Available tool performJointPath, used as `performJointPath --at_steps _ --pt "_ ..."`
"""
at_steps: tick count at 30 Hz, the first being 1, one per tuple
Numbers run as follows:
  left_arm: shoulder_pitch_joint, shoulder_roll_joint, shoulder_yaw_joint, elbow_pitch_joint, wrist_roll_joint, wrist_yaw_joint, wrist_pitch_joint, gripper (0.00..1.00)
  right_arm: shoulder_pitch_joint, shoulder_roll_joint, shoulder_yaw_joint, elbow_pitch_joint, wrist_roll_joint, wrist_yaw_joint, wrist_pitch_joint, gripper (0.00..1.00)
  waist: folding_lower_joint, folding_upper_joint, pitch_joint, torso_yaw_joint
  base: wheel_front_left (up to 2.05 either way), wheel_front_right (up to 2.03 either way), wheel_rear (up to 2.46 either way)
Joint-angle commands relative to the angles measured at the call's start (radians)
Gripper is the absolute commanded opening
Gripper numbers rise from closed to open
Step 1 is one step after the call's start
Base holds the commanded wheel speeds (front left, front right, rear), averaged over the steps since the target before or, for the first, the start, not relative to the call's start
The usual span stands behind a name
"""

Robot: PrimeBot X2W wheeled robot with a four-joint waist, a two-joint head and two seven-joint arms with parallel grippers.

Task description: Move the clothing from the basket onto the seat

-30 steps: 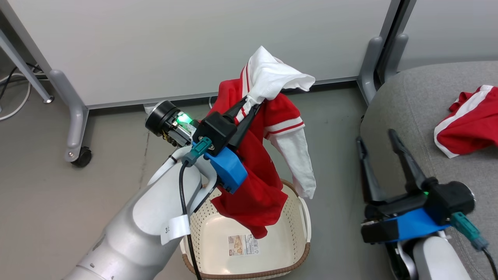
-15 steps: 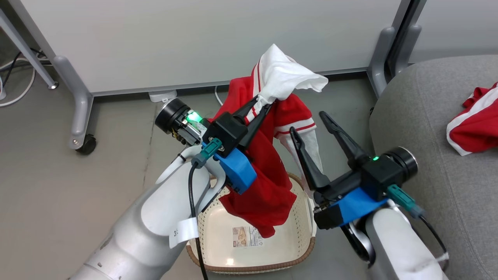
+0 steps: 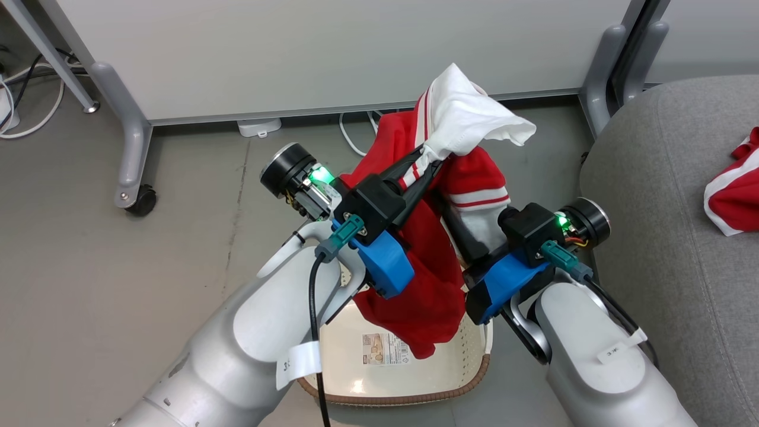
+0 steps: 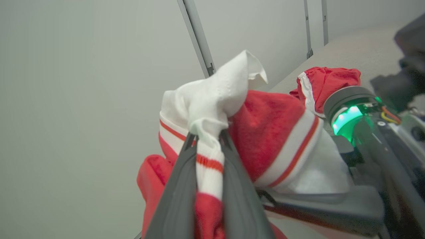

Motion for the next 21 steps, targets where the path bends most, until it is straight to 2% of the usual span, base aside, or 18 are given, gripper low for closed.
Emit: performJointPath --at_steps 1,13,14,15,21 --pt "-0.010 0.000 0.001 -0.004 0.001 -0.001 -0.005 0.00 -0.020 0.001 0.005 0.009 0.008 0.000 0.000 0.00 0.0000 -0.0001 0.000 0.000 0.00 0.00 0.00" --pt "-0.010 0.002 -0.004 -0.005 -0.010 -0.002 -0.005 0.00 -0.019 0.004 0.007 0.026 0.031 0.000 0.000 0.00 0.0000 -0.0001 -0.006 -0.008 0.00 0.00 0.00" --pt "-0.007 0.001 0.008 -0.007 -0.011 -0.002 -0.005 0.92 -0.017 0.004 0.003 0.024 0.038 0.000 0.000 0.00 0.0000 -0.0001 -0.006 -0.008 0.00 0.00 0.00" --pt "-0.006 0.000 0.008 -0.005 -0.008 -0.002 -0.005 1.00 -0.015 0.004 0.001 0.021 0.040 0.000 0.000 0.00 0.0000 -0.0001 -0.006 -0.009 0.00 0.00 0.00" --pt "-0.002 -0.002 0.008 -0.006 -0.003 -0.002 -0.005 1.00 -0.007 0.004 -0.023 0.000 0.054 0.000 -0.001 0.00 0.0000 -0.0001 -0.002 -0.011 0.00 0.00 0.00"
